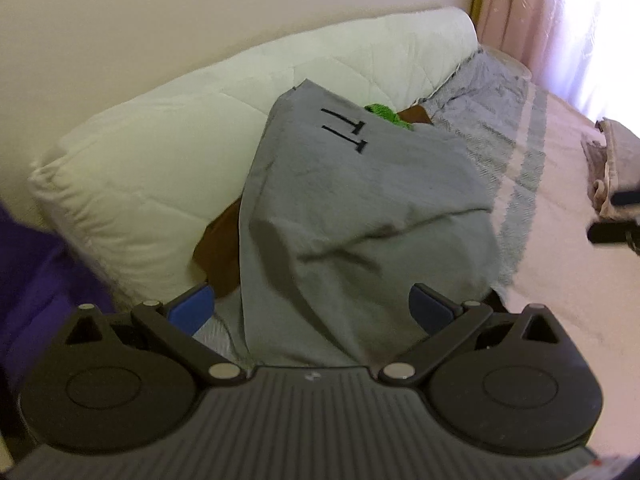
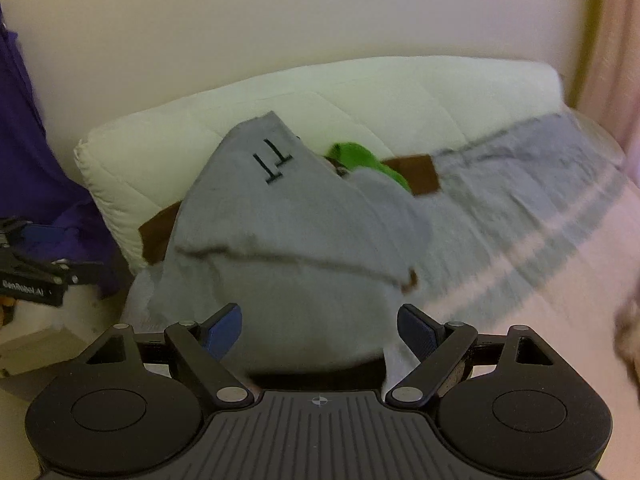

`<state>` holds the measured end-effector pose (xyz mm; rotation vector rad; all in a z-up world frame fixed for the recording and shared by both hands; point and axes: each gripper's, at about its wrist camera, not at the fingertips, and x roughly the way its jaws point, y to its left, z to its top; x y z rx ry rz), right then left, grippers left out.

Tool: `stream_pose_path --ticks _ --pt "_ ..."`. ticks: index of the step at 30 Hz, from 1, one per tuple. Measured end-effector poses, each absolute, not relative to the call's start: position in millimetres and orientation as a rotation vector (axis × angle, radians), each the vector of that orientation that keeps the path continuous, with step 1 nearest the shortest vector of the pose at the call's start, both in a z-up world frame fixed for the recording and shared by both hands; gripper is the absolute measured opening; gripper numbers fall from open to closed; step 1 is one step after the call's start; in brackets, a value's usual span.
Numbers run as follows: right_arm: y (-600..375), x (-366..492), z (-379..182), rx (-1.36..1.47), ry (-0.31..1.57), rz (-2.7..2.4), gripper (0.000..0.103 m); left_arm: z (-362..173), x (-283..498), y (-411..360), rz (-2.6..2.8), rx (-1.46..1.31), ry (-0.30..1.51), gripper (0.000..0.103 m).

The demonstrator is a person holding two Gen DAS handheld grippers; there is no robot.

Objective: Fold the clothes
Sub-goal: 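Grasp the grey skirt's waistband with the right gripper while the left gripper grasps its hem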

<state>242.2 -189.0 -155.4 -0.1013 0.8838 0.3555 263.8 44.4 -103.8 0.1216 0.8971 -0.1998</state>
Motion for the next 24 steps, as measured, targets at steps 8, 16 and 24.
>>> stream_pose_path --ticks 8,16,24 --pt "-114 390 -184 -0.312 0.848 0.539 0.079 -161 353 85 -0.225 0.126 0.950 0.102" --pt "-55 496 -227 -0.456 0.832 0.695 0.073 -214 376 109 -0.250 0.071 1.016 0.102" --pt "-37 551 -250 -0.437 0.897 0.814 0.033 -239 366 122 -0.264 0.074 1.045 0.099"
